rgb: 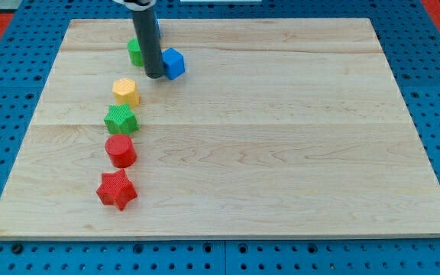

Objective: Move the blue cube to the right side of yellow heart

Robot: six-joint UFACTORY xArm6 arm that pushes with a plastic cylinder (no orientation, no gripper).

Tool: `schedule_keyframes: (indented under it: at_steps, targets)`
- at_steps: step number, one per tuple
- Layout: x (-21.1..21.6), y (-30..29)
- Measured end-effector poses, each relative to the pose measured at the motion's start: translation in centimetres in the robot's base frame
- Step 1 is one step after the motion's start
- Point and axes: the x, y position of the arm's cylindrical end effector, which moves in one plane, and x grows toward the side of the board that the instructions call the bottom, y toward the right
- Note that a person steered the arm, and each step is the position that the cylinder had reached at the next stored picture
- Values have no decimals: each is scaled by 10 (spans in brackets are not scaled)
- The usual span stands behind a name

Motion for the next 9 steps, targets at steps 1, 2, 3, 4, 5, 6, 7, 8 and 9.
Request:
schedule_keyframes:
  at_steps: [1, 2, 3, 4, 5, 6, 7, 8, 9]
  targets:
    - [-2, 31]
    - [-4, 56]
    - [-27, 69]
    - [-56, 69]
    - [-78, 60]
    - [-92, 56]
    - [-102, 57]
    - [-111, 55]
    - [-128, 55]
